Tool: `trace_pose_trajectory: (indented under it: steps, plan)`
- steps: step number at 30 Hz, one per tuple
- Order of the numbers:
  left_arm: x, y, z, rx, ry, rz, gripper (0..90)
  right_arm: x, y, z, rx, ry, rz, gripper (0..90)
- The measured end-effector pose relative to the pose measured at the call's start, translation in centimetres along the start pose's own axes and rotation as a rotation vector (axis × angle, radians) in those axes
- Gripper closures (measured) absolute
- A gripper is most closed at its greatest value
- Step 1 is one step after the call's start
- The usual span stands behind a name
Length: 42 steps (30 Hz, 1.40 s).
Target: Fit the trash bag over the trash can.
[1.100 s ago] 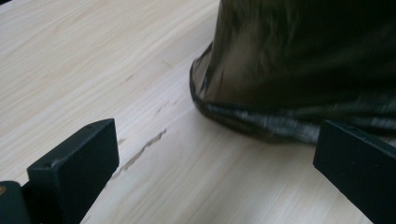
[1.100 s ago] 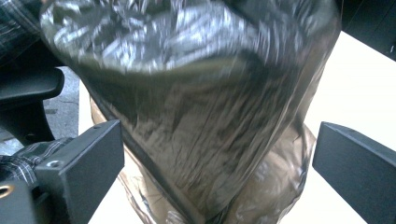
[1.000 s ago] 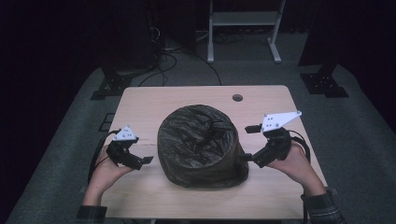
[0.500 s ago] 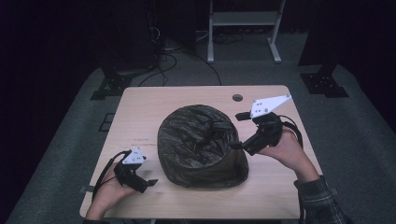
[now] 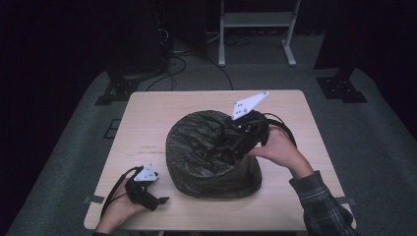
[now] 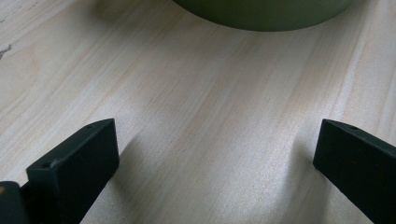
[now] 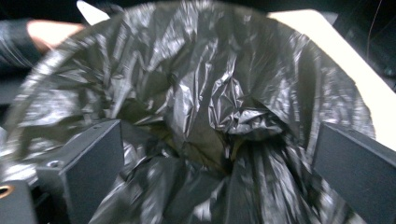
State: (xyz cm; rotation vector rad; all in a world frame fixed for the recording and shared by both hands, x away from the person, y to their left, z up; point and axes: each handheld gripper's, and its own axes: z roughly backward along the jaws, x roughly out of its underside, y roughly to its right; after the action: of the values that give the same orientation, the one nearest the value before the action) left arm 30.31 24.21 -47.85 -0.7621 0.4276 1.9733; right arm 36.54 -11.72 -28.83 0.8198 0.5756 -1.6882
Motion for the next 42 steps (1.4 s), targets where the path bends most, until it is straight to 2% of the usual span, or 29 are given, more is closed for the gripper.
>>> trace_pose_trajectory:
  steps: [2,4,5,6,8,10,11,13,14,16,18,19,20,21,22,25,28,33,34,36,38,39,40,41,42]
  plan:
    - [0.3,0.1,-0.1,-0.001,0.041,0.002,0.0,-0.4,0.0,-1.6,-0.009,-0.058,0.01,1.5]
    - [0.4,0.1,-0.2,0.0,0.055,0.004,0.0,-0.4,-0.1,-2.1,-0.015,-0.077,0.014,1.5]
    - [0.5,0.1,-0.2,0.0,0.063,0.003,0.0,-0.5,-0.2,-2.9,-0.027,-0.117,0.019,1.5]
    - [0.5,0.1,-0.2,0.0,0.063,0.003,0.0,-0.5,-0.2,-2.9,-0.027,-0.117,0.019,1.5]
    - [0.5,0.1,-0.2,0.001,0.062,0.003,0.0,-0.5,-0.4,-3.7,-0.022,-0.16,0.023,1.5]
    - [0.5,0.1,-0.2,0.0,0.062,0.003,0.0,-0.6,-0.5,-3.8,-0.023,-0.17,0.018,1.5]
    - [0.5,0.1,-0.2,-0.001,0.062,0.004,0.0,-0.7,-0.7,-4.3,-0.021,-0.204,0.032,1.5]
    - [0.5,0.1,-0.2,-0.002,0.061,0.005,0.0,-0.7,-0.8,-4.5,-0.019,-0.221,0.039,1.5]
    - [0.5,0.1,-0.2,-0.003,0.061,0.005,0.0,-0.8,-1.2,-5.4,-0.005,-0.283,0.066,1.5]
    - [0.5,0.1,-0.2,-0.003,0.061,0.005,0.0,-0.9,-1.3,-5.7,-0.031,-0.303,0.054,1.6]
    - [0.5,0.1,-0.2,-0.003,0.061,0.005,0.0,-0.9,-1.3,-5.8,-0.03,-0.313,0.048,1.8]
    - [0.5,0.1,-0.2,-0.003,0.061,0.006,0.0,-1.0,-1.3,-5.9,-0.033,-0.341,0.046,1.8]
    - [0.5,0.1,-0.2,-0.003,0.061,0.006,0.0,-1.0,-1.3,-5.9,-0.033,-0.341,0.046,1.8]
    - [0.5,0.1,-0.2,-0.003,0.061,0.006,0.0,-1.1,-1.4,-6.2,-0.037,-0.383,0.037,1.8]
    - [0.5,0.1,-0.2,-0.003,0.061,0.006,0.0,-1.2,-1.3,-6.3,-0.043,-0.403,0.04,1.8]
    - [0.5,0.2,-0.2,-0.004,0.061,0.007,0.0,-1.3,-1.3,-6.6,-0.048,-0.433,0.037,1.8]
    - [0.5,0.2,-0.2,-0.004,0.061,0.007,0.0,-1.4,-1.2,-6.5,-0.038,-0.427,0.041,1.7]
    - [0.5,0.2,-0.2,-0.005,0.061,0.007,0.0,-2.6,-1.1,-3.7,0.004,-0.302,0.058,1.7]
    - [0.5,0.2,-0.2,-0.005,0.061,0.007,0.0,-2.6,-1.1,-3.7,0.004,-0.302,0.058,1.7]
    - [0.5,0.2,-0.2,-0.005,0.061,0.007,0.0,-4.1,-1.2,-2.4,0.017,-0.249,0.077,1.7]
    - [0.5,0.2,-0.2,-0.005,0.061,0.007,0.0,-4.6,-1.2,-2.3,0.012,-0.242,0.077,1.7]
    - [0.5,0.1,-0.2,-0.005,0.061,0.007,0.0,-5.2,-1.4,-2.4,0.008,-0.22,0.092,1.7]
    - [0.5,0.2,-0.2,-0.005,0.061,0.007,0.0,-6.2,-1.6,-2.9,-0.003,-0.209,0.096,1.7]
    - [0.5,0.2,-0.2,-0.005,0.061,0.007,0.0,-6.2,-1.6,-2.9,-0.003,-0.209,0.096,1.7]
    - [0.5,0.2,-0.2,-0.006,0.061,0.007,0.0,-6.9,-1.7,-3.9,-0.022,-0.2,0.108,1.7]
